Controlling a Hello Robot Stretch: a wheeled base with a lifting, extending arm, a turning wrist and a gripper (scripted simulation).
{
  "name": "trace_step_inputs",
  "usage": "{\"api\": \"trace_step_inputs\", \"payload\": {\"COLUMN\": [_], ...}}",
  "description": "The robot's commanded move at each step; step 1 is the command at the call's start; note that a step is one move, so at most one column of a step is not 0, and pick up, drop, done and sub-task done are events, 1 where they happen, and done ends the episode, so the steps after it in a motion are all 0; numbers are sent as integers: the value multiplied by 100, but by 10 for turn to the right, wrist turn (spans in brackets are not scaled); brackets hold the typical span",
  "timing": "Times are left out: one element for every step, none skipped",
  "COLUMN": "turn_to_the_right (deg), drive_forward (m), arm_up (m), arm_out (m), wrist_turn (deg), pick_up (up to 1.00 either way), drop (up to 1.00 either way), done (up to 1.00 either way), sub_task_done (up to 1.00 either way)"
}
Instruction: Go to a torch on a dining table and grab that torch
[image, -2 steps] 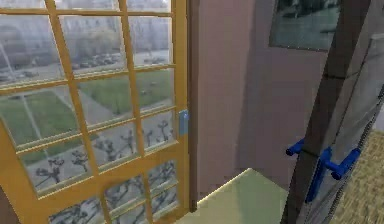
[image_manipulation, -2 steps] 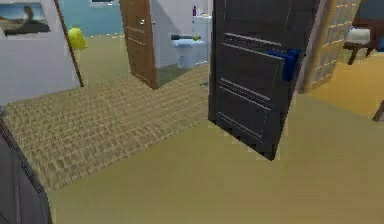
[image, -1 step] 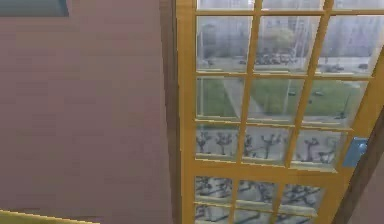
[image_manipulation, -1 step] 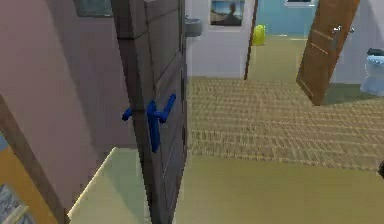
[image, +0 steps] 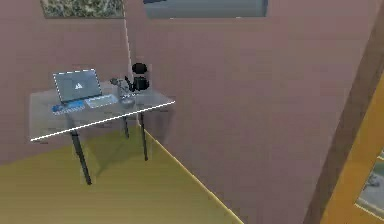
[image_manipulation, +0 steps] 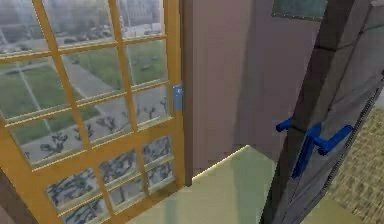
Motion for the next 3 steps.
{"api": "trace_step_inputs", "payload": {"turn_to_the_right": [-360, 0, 450], "drive_forward": [0, 80, 0], "arm_up": [0, 0, 0], "arm_out": [0, 0, 0], "wrist_turn": [0, 0, 0], "pick_up": [0, 0, 0], "drop": [0, 0, 0], "done": [0, 0, 0], "sub_task_done": [0, 0, 0]}}
